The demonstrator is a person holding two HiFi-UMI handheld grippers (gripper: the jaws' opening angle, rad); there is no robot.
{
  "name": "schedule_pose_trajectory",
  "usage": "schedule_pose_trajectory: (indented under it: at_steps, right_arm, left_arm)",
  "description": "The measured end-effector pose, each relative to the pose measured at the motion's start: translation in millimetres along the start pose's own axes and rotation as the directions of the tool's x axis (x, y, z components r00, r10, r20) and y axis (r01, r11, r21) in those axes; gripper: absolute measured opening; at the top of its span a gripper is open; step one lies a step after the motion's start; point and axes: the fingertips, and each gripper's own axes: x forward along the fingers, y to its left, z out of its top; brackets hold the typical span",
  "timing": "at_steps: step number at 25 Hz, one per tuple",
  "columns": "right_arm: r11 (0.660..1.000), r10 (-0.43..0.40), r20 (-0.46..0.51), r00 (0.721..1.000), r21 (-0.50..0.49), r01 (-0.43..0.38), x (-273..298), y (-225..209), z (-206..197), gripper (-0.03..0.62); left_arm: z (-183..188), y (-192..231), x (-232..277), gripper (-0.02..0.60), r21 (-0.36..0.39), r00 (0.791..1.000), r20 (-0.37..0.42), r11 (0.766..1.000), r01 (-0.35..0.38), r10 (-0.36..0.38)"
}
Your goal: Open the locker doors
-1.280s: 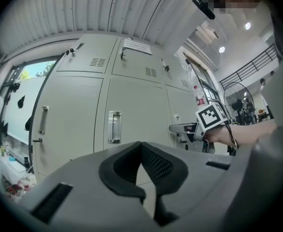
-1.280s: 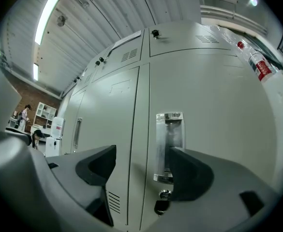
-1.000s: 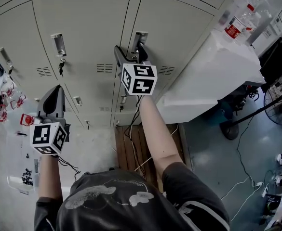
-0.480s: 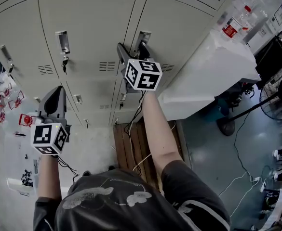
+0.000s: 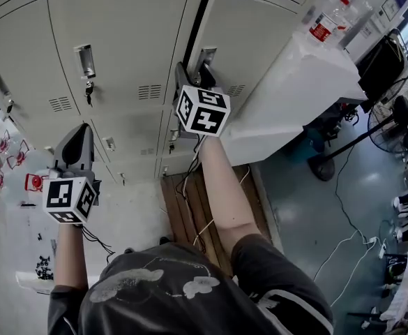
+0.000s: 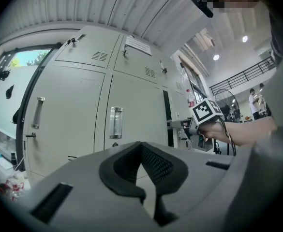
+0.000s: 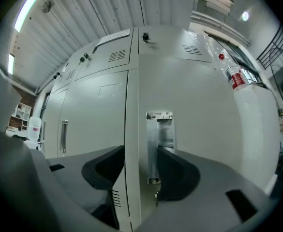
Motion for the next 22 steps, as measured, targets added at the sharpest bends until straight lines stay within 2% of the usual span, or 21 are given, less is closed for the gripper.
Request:
schedule_pose_trajectory:
  at_steps: [2, 5, 10, 22]
  right_arm:
    - [0.999, -0.032, -0.007, 0.999, -0.005, 0.032, -5.0, -4.6, 0.3, 0.209]
    - [0.998, -0.063, -0.008, 0.998, -0.010, 0.063, -11.2, -8.2, 1.3, 0.199]
    - [0.994, -0.110, -0.011, 0.994, -0.016, 0.110, -23.5, -15.6, 1.3, 0.146]
    - [0.997, -0.054, 0.008, 0.999, -0.050, 0.054, -64.3, -22.1, 4.4, 0.149]
  left_arm:
    - [-1.0, -2.9, 1.8, 0.008, -0.002, 1.000, -0.001, 1.000, 0.020, -0.020]
    - [-0.4, -7.2, 3.8, 0.008, -0.005, 0.999, 0.000, 0.999, 0.046, -0.046]
    - [0.5, -13.0, 4.8, 0.008, -0.004, 0.996, 0.003, 0.996, 0.086, -0.086]
    - [8.2, -55.3, 19.8, 0.008, -0.004, 0.978, 0.026, 0.978, 0.206, -0.206]
